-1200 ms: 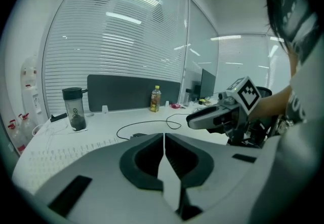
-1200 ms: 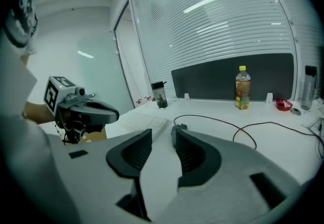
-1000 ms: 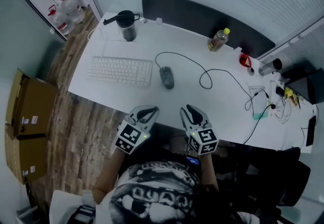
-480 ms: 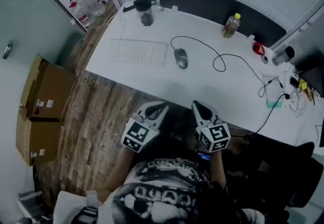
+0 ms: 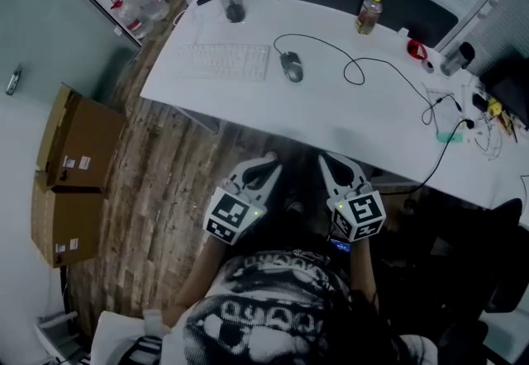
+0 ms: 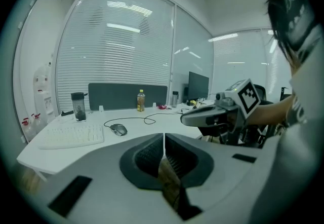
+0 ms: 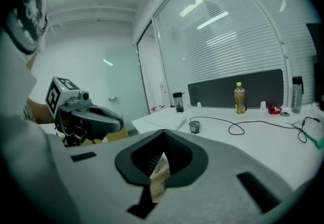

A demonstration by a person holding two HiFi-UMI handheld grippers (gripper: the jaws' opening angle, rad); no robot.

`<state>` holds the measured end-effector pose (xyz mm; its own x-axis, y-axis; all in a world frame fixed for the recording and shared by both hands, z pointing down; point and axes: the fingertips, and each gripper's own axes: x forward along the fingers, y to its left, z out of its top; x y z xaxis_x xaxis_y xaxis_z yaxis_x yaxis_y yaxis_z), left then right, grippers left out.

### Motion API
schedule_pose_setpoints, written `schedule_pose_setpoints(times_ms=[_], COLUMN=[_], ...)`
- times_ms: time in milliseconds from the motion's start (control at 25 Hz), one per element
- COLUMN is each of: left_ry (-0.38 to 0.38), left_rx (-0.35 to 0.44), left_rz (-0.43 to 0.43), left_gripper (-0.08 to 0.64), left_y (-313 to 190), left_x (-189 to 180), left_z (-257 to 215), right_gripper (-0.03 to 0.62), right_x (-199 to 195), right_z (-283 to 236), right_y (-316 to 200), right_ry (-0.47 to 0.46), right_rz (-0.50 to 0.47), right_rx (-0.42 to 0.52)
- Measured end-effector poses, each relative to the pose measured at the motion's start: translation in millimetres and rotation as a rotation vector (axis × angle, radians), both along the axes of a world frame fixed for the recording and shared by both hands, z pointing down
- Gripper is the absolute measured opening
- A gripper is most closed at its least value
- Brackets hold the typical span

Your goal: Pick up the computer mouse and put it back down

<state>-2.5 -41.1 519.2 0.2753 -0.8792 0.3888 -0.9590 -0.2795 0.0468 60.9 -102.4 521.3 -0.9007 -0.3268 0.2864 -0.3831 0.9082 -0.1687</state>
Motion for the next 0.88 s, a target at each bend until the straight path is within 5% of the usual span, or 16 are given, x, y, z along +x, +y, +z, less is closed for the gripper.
schedule_pose_setpoints(times_ms=[880], left_ry=[-0.027], left_rx=[0.023], left_rz=[-0.004], left_gripper=[0.006], left_y=[29.7], left_x=[19.5], left_z=[-5.5], right_gripper=[-0.008], right_x=[6.0], right_z=[-9.9], right_y=[28.5], right_ry=[-0.022], right_rz=[-0.042], right_rx=[0.044])
